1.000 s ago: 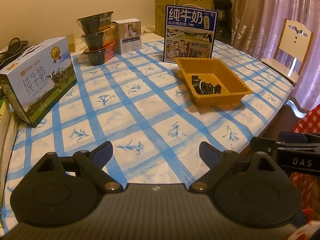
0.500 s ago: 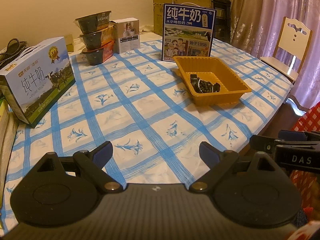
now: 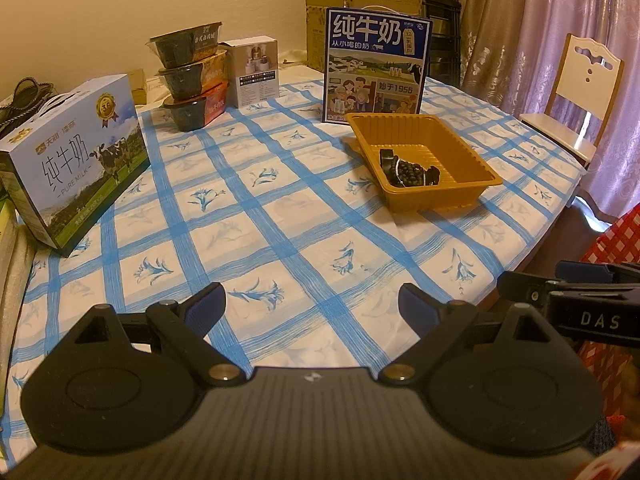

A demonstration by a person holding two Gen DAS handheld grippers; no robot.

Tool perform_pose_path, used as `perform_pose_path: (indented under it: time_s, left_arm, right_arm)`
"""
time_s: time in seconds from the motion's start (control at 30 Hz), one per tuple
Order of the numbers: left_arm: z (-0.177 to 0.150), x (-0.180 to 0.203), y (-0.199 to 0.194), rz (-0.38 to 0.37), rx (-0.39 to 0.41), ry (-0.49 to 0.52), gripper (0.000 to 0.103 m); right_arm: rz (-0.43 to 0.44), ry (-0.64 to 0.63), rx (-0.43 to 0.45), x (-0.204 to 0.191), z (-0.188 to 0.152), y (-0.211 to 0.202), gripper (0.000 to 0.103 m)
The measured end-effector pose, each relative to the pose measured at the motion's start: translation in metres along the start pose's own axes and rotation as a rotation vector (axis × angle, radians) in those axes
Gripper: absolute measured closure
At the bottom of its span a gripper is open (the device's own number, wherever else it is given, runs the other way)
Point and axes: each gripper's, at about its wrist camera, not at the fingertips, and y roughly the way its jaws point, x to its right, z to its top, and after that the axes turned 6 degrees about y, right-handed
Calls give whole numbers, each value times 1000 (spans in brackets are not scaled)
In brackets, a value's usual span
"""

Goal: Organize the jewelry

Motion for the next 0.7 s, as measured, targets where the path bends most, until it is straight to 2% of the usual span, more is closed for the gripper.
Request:
perform_pose_path:
  time_s: [0.7]
  left_arm:
    - [0, 1, 1, 2, 0, 0, 11]
  right_arm:
    - [-1, 2, 0, 0, 0, 1, 23]
